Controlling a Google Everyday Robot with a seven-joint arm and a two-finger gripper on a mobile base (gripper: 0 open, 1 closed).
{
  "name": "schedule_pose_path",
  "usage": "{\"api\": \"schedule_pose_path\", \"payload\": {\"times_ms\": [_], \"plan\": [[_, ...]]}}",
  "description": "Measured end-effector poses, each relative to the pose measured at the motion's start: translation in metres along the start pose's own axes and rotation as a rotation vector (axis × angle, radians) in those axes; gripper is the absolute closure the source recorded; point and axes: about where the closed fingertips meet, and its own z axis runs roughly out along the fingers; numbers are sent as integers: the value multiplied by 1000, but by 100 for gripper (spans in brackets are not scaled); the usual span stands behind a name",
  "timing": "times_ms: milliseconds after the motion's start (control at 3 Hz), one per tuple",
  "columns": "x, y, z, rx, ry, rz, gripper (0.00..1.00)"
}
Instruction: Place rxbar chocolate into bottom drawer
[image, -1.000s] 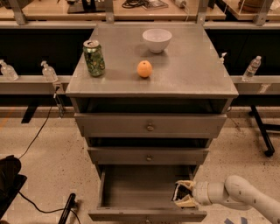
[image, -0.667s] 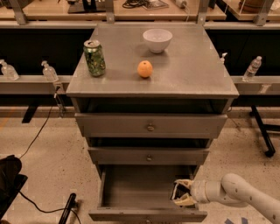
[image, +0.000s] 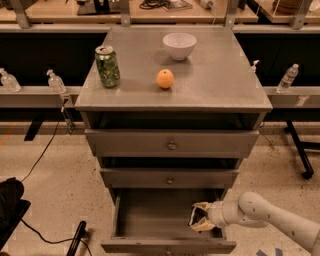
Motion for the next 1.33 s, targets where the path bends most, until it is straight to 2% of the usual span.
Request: {"api": "schedule_pose_path", "payload": {"times_ms": [333, 667, 1000, 1333], "plan": [[8, -10, 15, -14, 1, 23, 100], [21, -32, 32, -3, -9, 62, 100], [28, -46, 42, 7, -15, 89, 100], [35, -53, 53, 25, -15, 144, 100]]}}
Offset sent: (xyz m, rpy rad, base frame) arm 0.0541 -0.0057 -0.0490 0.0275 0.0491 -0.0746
